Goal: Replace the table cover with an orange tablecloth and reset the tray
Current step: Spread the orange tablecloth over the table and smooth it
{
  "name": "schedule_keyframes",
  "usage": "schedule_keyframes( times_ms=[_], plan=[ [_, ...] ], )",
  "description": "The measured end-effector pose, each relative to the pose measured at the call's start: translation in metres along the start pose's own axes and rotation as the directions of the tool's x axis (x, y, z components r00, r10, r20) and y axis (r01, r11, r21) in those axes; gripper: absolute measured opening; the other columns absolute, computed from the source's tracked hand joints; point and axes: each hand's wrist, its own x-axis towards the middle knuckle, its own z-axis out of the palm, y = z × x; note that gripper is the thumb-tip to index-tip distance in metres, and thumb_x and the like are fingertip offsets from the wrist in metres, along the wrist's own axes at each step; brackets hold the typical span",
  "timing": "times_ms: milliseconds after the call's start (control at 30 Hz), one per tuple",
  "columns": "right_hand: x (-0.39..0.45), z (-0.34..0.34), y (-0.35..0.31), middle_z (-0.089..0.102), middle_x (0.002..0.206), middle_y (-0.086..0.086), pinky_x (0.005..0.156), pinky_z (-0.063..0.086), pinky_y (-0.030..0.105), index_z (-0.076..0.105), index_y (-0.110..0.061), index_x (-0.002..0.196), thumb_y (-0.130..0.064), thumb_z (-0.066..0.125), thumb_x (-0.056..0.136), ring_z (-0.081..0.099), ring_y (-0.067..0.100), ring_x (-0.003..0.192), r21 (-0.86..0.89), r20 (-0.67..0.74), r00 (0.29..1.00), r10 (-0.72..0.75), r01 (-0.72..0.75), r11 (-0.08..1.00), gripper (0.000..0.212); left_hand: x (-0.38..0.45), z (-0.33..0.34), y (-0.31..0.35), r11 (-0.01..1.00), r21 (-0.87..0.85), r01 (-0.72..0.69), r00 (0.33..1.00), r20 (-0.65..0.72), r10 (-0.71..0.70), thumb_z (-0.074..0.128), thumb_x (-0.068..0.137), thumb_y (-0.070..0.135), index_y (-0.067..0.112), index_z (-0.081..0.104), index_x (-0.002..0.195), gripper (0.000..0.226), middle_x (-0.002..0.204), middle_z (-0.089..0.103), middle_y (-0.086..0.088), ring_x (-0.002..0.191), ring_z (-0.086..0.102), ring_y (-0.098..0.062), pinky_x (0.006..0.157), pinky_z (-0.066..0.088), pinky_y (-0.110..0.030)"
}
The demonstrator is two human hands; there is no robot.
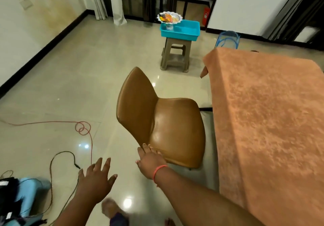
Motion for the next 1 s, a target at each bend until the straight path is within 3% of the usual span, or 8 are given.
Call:
schedule_keyframes(
  times_ms=[167, 300, 400, 567, 767, 1000],
  plan=[
    [0.084, -0.049, -0.011, 0.036, 0.153, 0.006, 0.112, 0.033, 0.045, 0.041, -0.019, 0.140, -0.024, 0.041, 0.100, 0.035, 0.030, 0.141, 0.074, -0.191, 0.971, 0.144, -0.132, 0.988, 0.041, 0.091, -0.039, -0.043, 0.998, 0.035, -0.046, 0.999, -0.024, 0.047, 0.021, 0.095, 0.067, 0.030, 0.001, 0.157, 0.075, 0.165, 0.007, -0.003, 0.148, 0.020, -0.027, 0.117, 0.016, -0.056],
    [0.166, -0.123, -0.042, 0.045, 0.145, 0.007, 0.108, 0.038, 0.047, 0.043, -0.018, 0.138, -0.026, 0.039, 0.102, 0.045, 0.030, 0.131, 0.233, -0.279, 0.876, 0.394, -0.336, 0.913, 0.037, 0.195, -0.111, -0.107, 0.987, 0.072, -0.147, 0.986, -0.066, 0.152, 0.019, 0.093, 0.070, 0.030, 0.003, 0.157, 0.077, 0.165, 0.009, -0.004, 0.148, 0.021, -0.029, 0.116, 0.018, -0.056],
    [0.215, -0.167, -0.067, 0.050, 0.140, 0.009, 0.104, 0.042, 0.046, 0.046, -0.015, 0.136, -0.031, 0.039, 0.103, 0.049, 0.030, 0.127, 0.312, -0.360, 0.797, 0.485, -0.387, 0.868, 0.038, 0.258, -0.163, -0.140, 0.973, 0.111, -0.200, 0.968, -0.128, 0.214, 0.014, 0.091, 0.072, 0.030, 0.002, 0.157, 0.079, 0.165, 0.009, -0.004, 0.148, 0.020, -0.029, 0.116, 0.016, -0.058],
    [0.303, -0.218, -0.084, 0.040, 0.151, 0.011, 0.106, 0.041, 0.044, 0.036, -0.012, 0.147, -0.035, 0.039, 0.103, 0.043, 0.029, 0.134, 0.291, -0.450, 0.764, 0.463, -0.364, 0.885, 0.049, 0.360, -0.232, -0.151, 0.952, 0.101, -0.290, 0.941, -0.154, 0.303, 0.015, 0.093, 0.070, 0.030, -0.002, 0.157, 0.078, 0.165, 0.003, -0.005, 0.149, 0.015, -0.031, 0.116, 0.013, -0.058],
    [0.436, -0.273, -0.057, 0.033, 0.158, 0.010, 0.117, 0.029, 0.042, 0.038, -0.015, 0.148, -0.041, 0.039, 0.103, 0.029, 0.025, 0.147, 0.286, -0.452, 0.768, 0.454, -0.357, 0.889, 0.051, 0.486, -0.289, -0.145, 0.906, 0.199, -0.374, 0.913, -0.091, 0.397, -0.015, 0.075, 0.074, 0.030, -0.007, 0.156, 0.093, 0.166, -0.002, -0.005, 0.151, 0.009, -0.031, 0.117, 0.010, -0.058],
    [0.545, -0.334, -0.027, 0.031, 0.159, 0.011, 0.114, 0.032, 0.045, 0.036, -0.014, 0.148, -0.043, 0.037, 0.103, 0.027, 0.027, 0.147, 0.343, -0.383, 0.763, 0.521, -0.407, 0.847, 0.053, 0.618, -0.361, -0.139, 0.870, 0.302, -0.390, 0.908, -0.029, 0.417, -0.013, 0.075, 0.076, 0.031, -0.003, 0.157, 0.094, 0.166, 0.001, -0.004, 0.151, 0.011, -0.030, 0.117, 0.012, -0.059]
  ],
)
